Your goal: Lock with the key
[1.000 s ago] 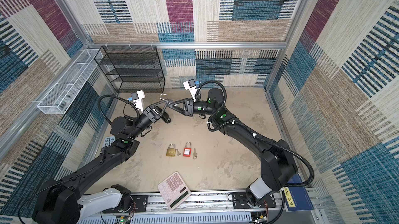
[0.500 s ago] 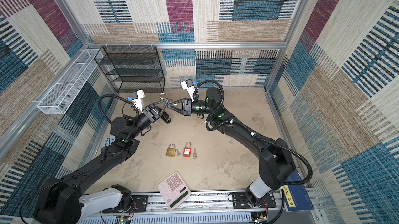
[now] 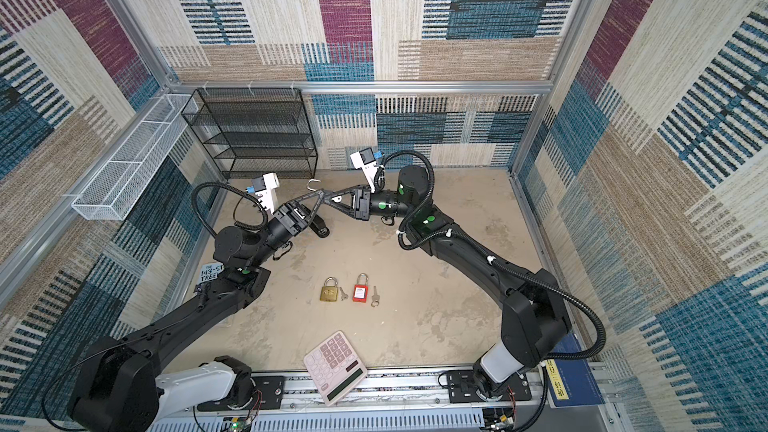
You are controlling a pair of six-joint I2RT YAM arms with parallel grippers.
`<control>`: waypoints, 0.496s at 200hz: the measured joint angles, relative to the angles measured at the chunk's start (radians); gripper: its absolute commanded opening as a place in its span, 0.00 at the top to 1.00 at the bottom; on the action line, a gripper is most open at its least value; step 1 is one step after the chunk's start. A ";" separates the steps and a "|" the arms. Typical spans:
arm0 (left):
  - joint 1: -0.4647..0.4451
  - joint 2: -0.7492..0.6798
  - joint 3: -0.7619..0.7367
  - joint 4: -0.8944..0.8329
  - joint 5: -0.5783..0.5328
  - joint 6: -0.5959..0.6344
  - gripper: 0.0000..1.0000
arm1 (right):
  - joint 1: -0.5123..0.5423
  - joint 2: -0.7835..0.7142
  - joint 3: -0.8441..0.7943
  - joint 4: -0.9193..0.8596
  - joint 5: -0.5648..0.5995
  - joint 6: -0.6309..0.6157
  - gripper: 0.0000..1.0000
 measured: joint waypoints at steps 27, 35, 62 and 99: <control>0.000 0.000 -0.002 0.005 0.002 -0.003 0.91 | -0.002 0.001 -0.002 0.008 -0.001 0.011 0.83; 0.000 0.000 -0.003 0.008 0.006 -0.008 0.89 | -0.002 0.002 -0.002 0.012 -0.006 0.018 0.85; 0.001 0.000 -0.003 0.010 0.011 -0.010 0.79 | -0.003 0.010 -0.002 0.032 -0.017 0.033 0.95; 0.003 0.000 0.000 -0.009 0.010 -0.009 0.66 | -0.002 0.012 -0.002 0.041 -0.025 0.034 1.00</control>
